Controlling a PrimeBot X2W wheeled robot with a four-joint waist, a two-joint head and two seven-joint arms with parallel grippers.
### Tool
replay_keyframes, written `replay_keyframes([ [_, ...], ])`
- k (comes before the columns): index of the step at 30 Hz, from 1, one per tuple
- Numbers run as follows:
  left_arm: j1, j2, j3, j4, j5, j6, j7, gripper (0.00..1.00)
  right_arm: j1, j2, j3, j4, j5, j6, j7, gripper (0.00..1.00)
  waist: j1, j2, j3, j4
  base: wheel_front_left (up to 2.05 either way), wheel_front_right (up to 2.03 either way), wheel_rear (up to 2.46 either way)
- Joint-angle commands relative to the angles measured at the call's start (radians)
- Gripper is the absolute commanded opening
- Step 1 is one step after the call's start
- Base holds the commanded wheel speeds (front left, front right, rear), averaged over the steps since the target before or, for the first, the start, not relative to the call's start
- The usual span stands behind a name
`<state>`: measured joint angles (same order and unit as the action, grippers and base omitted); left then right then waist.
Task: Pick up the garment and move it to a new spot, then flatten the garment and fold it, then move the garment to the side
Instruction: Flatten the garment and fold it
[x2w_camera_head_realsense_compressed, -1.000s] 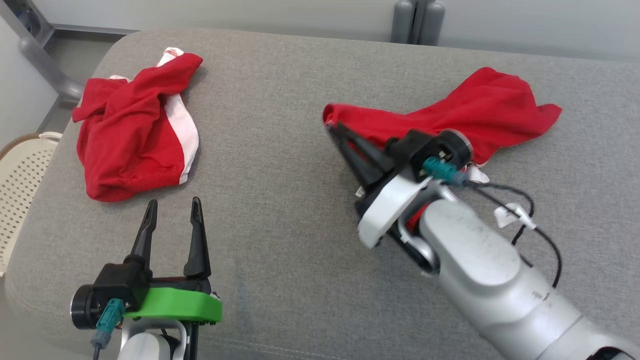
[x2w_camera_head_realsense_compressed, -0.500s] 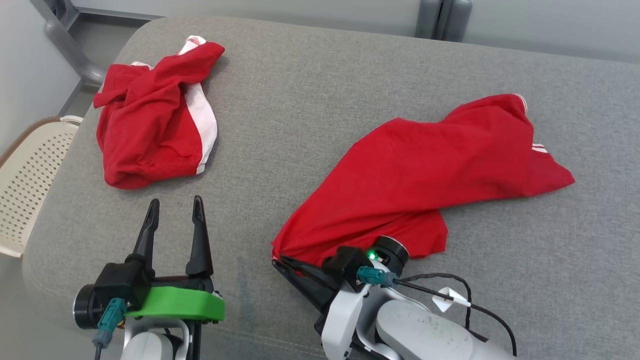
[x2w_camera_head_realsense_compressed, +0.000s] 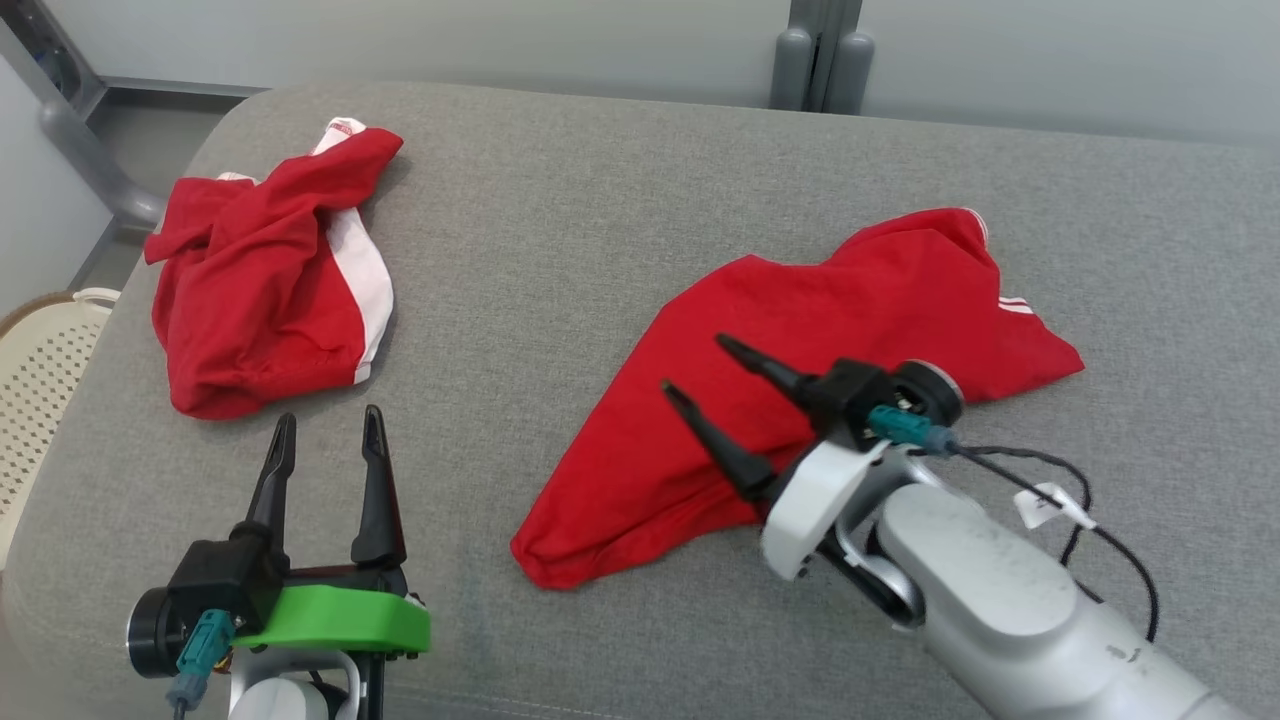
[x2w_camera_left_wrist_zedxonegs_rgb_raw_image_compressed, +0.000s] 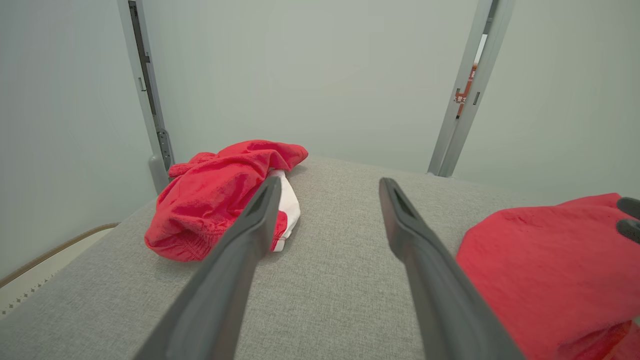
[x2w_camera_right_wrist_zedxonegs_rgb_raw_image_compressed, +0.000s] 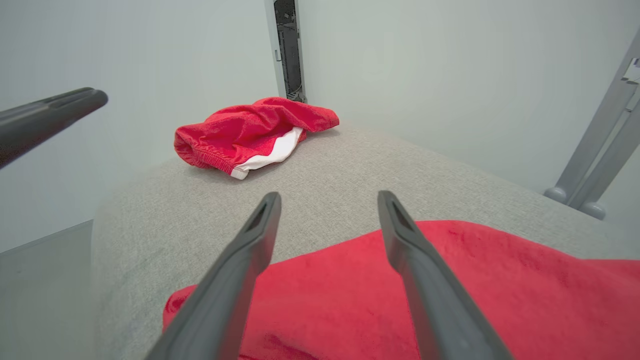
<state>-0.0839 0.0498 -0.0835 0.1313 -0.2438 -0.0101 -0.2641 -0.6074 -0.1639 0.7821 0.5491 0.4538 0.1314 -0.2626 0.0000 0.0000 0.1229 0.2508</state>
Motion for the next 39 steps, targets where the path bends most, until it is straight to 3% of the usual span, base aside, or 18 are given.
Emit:
replay_keyframes([
  [1, 0.016, 0.001, 0.005, -0.003, 0.007, -0.005, 0.0, 1.0, 0.016, -0.027, -0.039, -0.012, -0.013, -0.001, -0.003, 1.0, 0.0, 0.0, -0.012, -0.017, 0.0, 0.0, 0.0],
  [8, 0.015, 0.001, -0.002, -0.012, 0.009, -0.005, 0.0, 1.0, 0.035, -0.149, -0.27, 0.005, -0.049, -0.001, -0.003, 1.0, 0.0, 0.0, 0.003, -0.03, 0.0, 0.0, 0.0],
  [14, -0.006, 0.001, -0.021, -0.021, 0.003, 0.001, 0.0, 1.0, 0.013, -0.211, -0.396, 0.088, -0.072, -0.001, 0.0, 1.0, 0.0, 0.0, 0.037, -0.021, 0.0, 0.0, 0.0],
  [24, -0.04, 0.001, -0.062, -0.026, -0.013, 0.018, 0.0, 1.0, -0.031, -0.257, -0.466, 0.281, -0.064, -0.001, 0.012, 1.0, 0.0, 0.0, 0.101, 0.016, 0.0, 0.0, 0.0],
  [35, -0.071, 0.001, -0.092, -0.029, -0.032, 0.036, 0.0, 1.0, -0.059, -0.245, -0.449, 0.469, -0.025, -0.001, 0.008, 1.0, 0.0, 0.0, 0.137, 0.047, 0.0, 0.0, 0.0],
  [36, -0.071, 0.001, -0.093, -0.029, -0.033, 0.038, 0.0, 1.0, -0.06, -0.241, -0.443, 0.476, -0.018, -0.001, 0.008, 0.9, 0.0, 0.0, 0.138, 0.047, 0.0, 0.0, 0.0],
  [37, -0.071, 0.001, -0.093, -0.029, -0.033, 0.038, 0.0, 1.0, -0.062, -0.238, -0.436, 0.484, -0.01, -0.001, 0.008, 0.23, 0.0, 0.0, 0.139, 0.047, 0.0, 0.0, 0.0],
  [38, -0.071, 0.001, -0.093, -0.029, -0.033, 0.039, 0.0, 1.0, -0.064, -0.237, -0.429, 0.488, -0.003, -0.001, 0.008, 0.0, 0.0, 0.0, 0.139, 0.045, 0.0, 0.0, 0.0],
  [39, -0.071, 0.001, -0.093, -0.028, -0.033, 0.04, 0.0, 1.0, -0.066, -0.237, -0.422, 0.491, 0.006, -0.001, 0.007, 0.0, 0.0, 0.0, 0.139, 0.043, 0.0, 0.0, 0.0],
])
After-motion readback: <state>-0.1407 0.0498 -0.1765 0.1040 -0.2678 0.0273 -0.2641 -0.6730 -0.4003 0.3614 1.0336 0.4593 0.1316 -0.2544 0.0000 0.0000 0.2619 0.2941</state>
